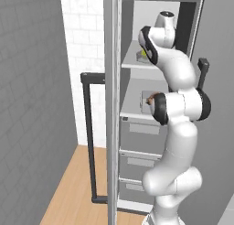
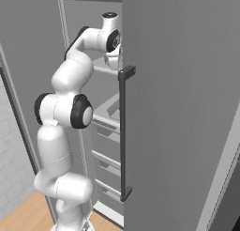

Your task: Take the meat container that has the steak and place it on the second highest rack of the freezer. Then take the vegetable container that has the garlic and lemon wedge and place it on the highest rack of the freezer.

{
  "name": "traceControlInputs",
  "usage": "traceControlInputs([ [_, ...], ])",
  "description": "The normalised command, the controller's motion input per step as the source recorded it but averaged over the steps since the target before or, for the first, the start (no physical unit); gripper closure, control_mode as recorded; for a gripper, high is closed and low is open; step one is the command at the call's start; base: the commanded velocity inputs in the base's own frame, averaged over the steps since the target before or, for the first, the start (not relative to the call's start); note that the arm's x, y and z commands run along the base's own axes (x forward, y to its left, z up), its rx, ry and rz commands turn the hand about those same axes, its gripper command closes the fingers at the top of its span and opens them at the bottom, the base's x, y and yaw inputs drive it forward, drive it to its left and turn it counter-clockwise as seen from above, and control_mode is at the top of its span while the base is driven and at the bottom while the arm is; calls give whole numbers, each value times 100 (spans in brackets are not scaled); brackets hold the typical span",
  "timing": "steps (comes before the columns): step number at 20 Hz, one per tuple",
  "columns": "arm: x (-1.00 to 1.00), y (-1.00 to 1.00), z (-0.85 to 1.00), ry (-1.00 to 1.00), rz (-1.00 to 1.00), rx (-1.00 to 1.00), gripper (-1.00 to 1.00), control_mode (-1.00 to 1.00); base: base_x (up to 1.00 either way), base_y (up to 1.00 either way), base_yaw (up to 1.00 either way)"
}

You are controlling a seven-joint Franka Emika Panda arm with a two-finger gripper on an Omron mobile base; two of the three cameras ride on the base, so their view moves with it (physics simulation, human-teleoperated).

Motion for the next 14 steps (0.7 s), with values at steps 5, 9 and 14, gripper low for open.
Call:
traceControlInputs([
  [5,7,0,-6,-7,0,0,-100,-100,0,0,0],
  [9,0,0,-24,-39,0,0,-100,-100,0,0,0],
  [14,-27,4,-4,-32,-1,-1,-100,-100,0,0,0],
])
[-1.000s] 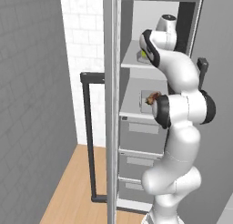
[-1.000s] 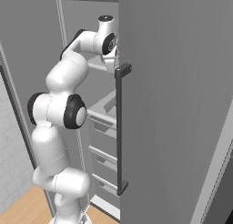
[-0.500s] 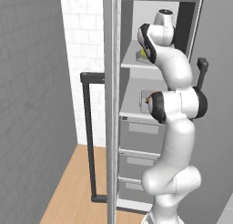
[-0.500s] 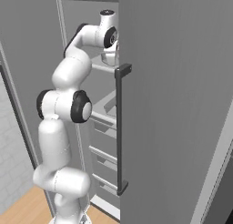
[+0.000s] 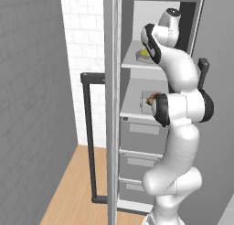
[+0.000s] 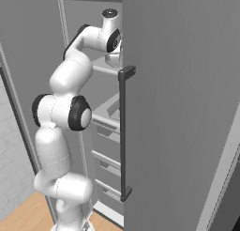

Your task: Take the meat container that has the steak and place it on the second highest rack of the freezer. Then take the vegetable container that has the garlic and lemon wedge and place it on the highest rack of the freezer.

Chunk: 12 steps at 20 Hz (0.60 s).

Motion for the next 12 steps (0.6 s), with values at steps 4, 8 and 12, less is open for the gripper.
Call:
traceControlInputs([
  [4,-50,1,0,-18,0,-4,-100,-100,0,0,0],
  [8,-78,7,18,-24,0,-2,-100,-100,0,0,0],
  [12,-90,34,54,-16,0,-7,-100,-100,0,0,0],
])
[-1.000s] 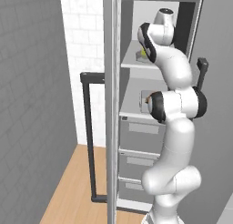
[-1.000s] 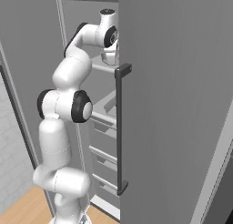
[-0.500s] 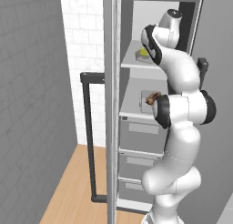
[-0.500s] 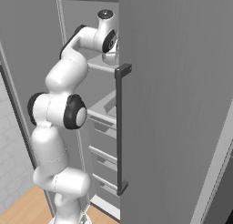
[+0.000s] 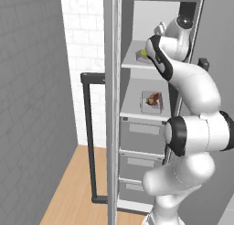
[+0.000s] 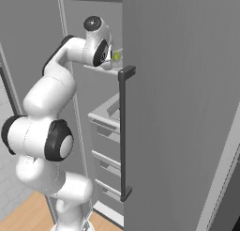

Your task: Take the meat container that has the steak and place it on the second highest rack of the freezer. Then take the vegetable container that has the garlic and lemon wedge and place it on the highest rack of the freezer.

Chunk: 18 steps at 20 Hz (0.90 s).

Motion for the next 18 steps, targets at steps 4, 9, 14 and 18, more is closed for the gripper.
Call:
traceControlInputs([
  [4,-95,9,26,-15,0,-1,-100,-100,0,0,0],
  [9,-100,0,2,-8,0,0,-100,-100,0,0,0],
  [14,-100,0,-13,0,4,-11,-100,-100,0,0,0],
  [18,-99,-2,-38,0,20,-34,-100,-100,0,0,0],
])
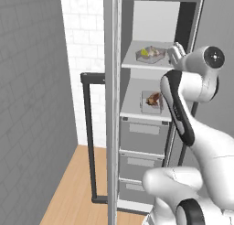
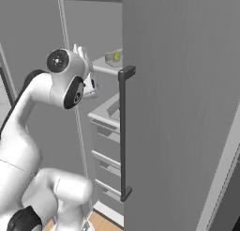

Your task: Take the meat container that has the steak and place it on the second highest rack of the freezer. Then take the vegetable container that has the garlic and lemon wedge and place it on the highest rack of the freezer.

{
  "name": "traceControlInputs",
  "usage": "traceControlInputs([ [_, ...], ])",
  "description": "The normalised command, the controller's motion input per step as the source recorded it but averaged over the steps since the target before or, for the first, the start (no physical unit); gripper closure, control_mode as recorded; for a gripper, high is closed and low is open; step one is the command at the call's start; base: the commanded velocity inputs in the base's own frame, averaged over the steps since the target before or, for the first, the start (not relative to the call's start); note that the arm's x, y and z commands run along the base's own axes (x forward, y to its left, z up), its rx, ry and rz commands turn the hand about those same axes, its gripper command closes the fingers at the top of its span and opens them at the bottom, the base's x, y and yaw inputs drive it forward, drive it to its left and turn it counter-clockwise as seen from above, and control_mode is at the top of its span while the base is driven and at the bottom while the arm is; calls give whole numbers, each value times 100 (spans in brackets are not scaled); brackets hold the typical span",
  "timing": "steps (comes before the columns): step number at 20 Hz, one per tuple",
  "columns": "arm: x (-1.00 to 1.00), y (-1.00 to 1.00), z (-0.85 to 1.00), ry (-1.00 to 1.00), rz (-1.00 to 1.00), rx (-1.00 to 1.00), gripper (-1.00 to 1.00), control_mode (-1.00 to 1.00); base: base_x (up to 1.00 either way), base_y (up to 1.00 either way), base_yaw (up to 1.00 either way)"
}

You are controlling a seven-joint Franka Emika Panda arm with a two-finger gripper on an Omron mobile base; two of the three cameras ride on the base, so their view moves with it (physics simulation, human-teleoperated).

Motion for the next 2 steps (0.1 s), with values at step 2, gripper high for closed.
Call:
traceControlInputs([
  [2,-93,0,-39,0,25,-52,-100,-100,0,0,0],
])
